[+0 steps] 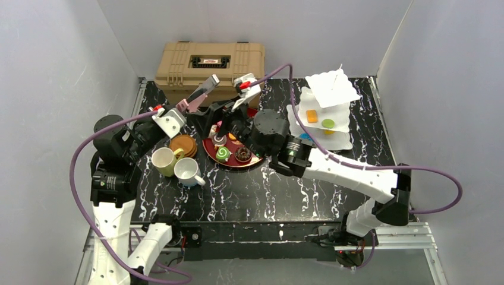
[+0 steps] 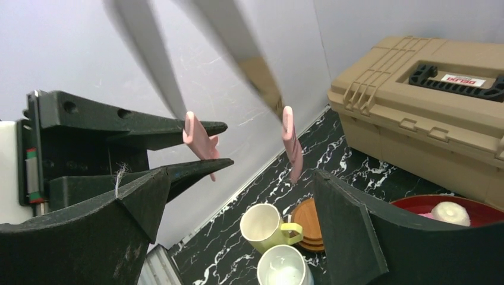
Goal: Serve the afternoon tea
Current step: Pick up the clamp from the tray.
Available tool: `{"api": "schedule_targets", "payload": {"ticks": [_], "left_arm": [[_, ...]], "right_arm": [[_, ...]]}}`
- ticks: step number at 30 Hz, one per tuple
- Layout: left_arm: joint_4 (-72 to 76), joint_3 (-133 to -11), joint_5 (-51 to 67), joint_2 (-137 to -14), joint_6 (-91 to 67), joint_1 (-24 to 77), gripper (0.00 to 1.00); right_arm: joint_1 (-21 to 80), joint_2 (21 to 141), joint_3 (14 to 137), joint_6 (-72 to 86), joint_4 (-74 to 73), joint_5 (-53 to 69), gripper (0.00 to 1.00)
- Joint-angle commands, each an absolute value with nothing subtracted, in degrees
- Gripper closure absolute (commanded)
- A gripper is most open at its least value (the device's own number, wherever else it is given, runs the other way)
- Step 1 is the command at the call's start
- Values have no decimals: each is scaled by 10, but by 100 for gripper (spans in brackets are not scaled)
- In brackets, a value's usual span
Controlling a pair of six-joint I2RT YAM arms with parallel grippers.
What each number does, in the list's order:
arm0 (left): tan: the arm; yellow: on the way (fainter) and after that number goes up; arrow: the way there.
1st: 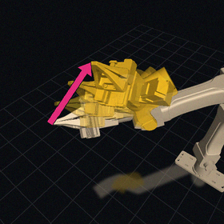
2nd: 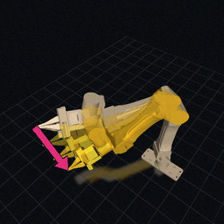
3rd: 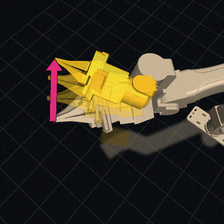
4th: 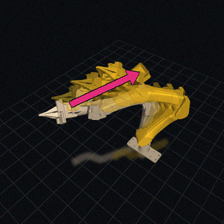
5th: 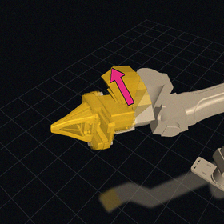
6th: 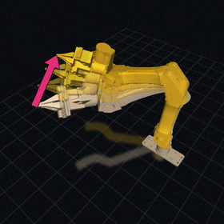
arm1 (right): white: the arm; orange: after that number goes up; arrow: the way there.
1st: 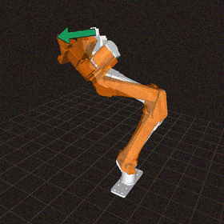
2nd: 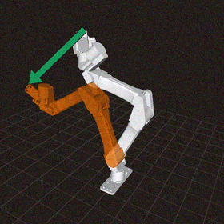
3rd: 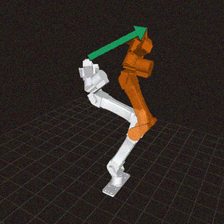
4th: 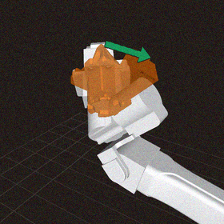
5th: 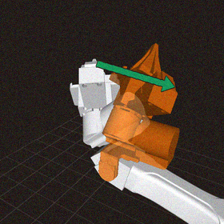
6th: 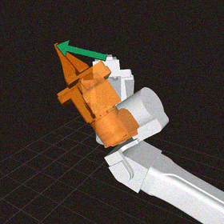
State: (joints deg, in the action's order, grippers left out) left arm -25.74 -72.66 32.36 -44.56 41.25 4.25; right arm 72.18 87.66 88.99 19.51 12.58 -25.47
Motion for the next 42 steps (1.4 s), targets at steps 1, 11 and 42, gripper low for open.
{"api": "schedule_targets", "payload": {"ticks": [1,11,42], "left_arm": [[-248,-732,329,-446,401,45,100],[-253,-735,328,-443,402,45,100],[-278,-722,345,-427,413,45,31]], "right_arm": [[717,847,895,195,128,-273,2],[717,922,959,136,191,-223,2],[688,936,933,136,221,-305,50]]}}
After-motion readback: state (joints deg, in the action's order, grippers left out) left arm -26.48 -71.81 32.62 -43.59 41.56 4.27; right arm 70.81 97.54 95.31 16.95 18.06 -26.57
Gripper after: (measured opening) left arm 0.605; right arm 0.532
